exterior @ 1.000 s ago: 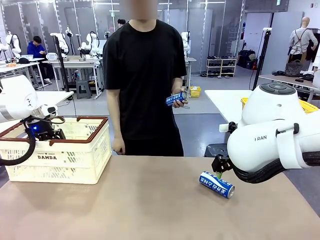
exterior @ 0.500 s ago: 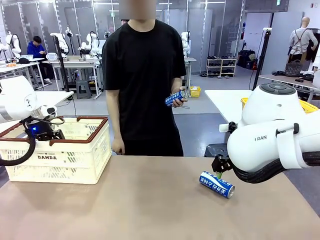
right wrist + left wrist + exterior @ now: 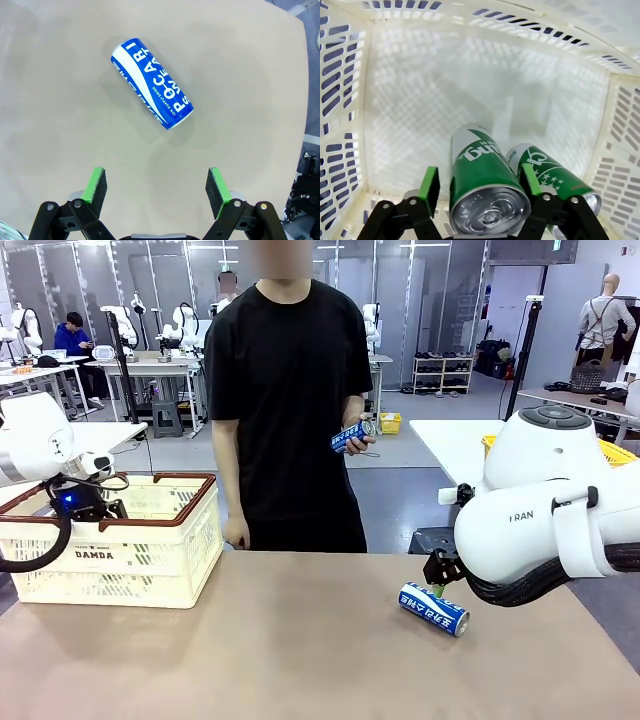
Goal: Place the drinks into the Shopping basket.
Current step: Pick up one drink and place it into the Shopping basket.
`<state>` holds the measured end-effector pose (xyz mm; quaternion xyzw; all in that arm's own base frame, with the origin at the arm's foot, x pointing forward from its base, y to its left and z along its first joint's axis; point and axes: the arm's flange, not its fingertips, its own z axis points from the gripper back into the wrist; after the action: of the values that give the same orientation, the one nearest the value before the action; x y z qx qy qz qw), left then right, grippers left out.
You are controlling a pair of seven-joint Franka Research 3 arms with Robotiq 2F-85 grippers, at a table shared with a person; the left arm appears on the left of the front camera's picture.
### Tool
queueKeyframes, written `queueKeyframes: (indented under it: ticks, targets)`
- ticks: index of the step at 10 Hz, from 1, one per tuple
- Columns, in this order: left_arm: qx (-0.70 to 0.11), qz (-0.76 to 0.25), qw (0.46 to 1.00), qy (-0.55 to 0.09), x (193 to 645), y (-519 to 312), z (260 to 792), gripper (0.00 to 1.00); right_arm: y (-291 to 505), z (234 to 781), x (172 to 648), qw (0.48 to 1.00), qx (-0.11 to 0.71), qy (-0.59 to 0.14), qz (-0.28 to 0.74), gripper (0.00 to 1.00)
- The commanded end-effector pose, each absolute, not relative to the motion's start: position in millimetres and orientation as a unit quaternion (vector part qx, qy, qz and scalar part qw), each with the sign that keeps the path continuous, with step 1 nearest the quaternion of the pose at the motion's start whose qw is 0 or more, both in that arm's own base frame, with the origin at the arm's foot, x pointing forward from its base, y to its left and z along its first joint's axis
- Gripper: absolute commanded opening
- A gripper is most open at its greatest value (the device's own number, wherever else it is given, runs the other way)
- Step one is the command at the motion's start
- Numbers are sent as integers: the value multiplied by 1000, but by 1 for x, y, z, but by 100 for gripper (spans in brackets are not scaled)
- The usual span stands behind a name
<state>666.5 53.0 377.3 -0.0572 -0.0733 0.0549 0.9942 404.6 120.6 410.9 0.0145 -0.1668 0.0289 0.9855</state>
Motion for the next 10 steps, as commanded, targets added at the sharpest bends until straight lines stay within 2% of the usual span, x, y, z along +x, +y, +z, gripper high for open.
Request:
queueKeyframes:
  ticks: [1, 3, 9, 10]
  targets:
    - [-47, 53, 996, -63, 662, 55, 374, 100, 119, 409, 404, 985, 12, -170, 32, 100]
    - [-67, 55, 993, -82, 659, 54, 387, 100, 119, 409, 404, 985, 12, -170, 32, 100]
    - [-47, 42, 991, -118, 644, 44, 443, 100, 119, 409, 404, 985, 12, -170, 32, 100]
    - [-55, 49, 991, -112, 658, 51, 433, 100, 119, 409, 404, 985, 12, -170, 32, 100]
